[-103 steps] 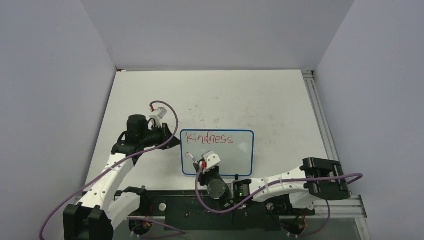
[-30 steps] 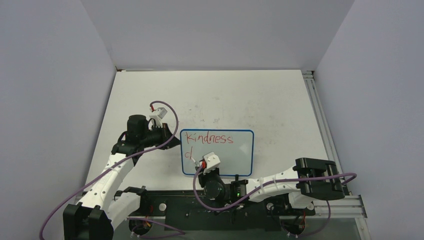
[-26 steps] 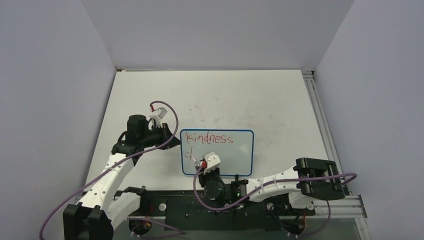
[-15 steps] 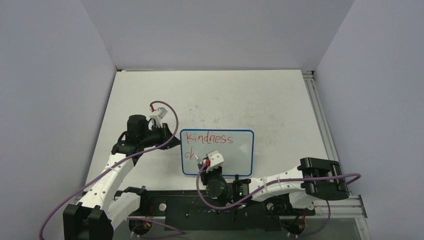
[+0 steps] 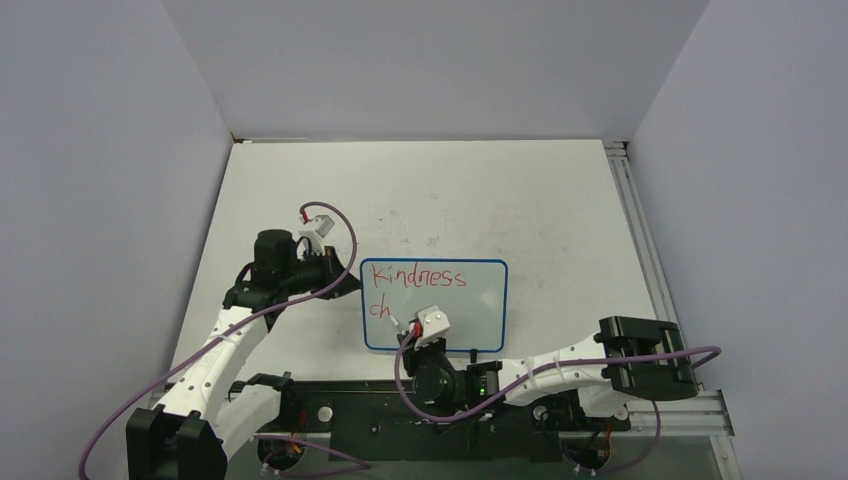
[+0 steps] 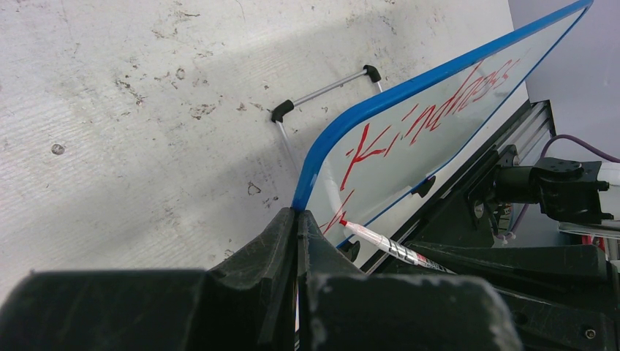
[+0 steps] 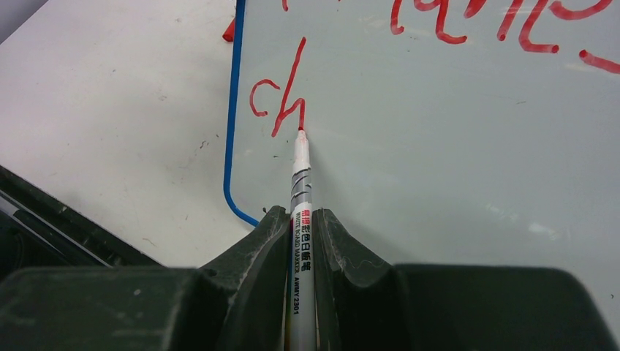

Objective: Write a sentence on the whiteboard

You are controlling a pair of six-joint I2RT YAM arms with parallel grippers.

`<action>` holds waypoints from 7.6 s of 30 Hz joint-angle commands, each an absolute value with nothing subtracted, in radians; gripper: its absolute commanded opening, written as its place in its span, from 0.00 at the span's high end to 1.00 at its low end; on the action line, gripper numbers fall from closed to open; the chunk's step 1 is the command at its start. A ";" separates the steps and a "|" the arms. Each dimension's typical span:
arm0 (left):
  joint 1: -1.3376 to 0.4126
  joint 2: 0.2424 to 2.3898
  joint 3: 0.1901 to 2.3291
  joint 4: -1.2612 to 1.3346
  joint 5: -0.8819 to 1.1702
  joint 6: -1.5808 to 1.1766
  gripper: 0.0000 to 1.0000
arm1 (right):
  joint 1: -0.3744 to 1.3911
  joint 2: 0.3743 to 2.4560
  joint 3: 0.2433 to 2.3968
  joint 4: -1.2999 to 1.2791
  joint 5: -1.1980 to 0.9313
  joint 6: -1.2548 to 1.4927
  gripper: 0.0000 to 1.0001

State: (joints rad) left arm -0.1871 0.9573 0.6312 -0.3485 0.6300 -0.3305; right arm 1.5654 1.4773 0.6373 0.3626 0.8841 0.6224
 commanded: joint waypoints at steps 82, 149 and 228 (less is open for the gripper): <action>-0.192 0.942 0.673 -0.341 0.642 -0.325 1.00 | 1.554 1.404 0.613 0.244 0.874 0.637 0.95; -0.192 0.925 0.672 -0.344 0.631 -0.324 1.00 | 1.621 1.273 0.605 0.258 0.940 0.537 0.95; -0.192 0.936 0.672 -0.339 0.635 -0.324 1.00 | 1.545 1.331 0.611 0.242 0.989 0.606 0.95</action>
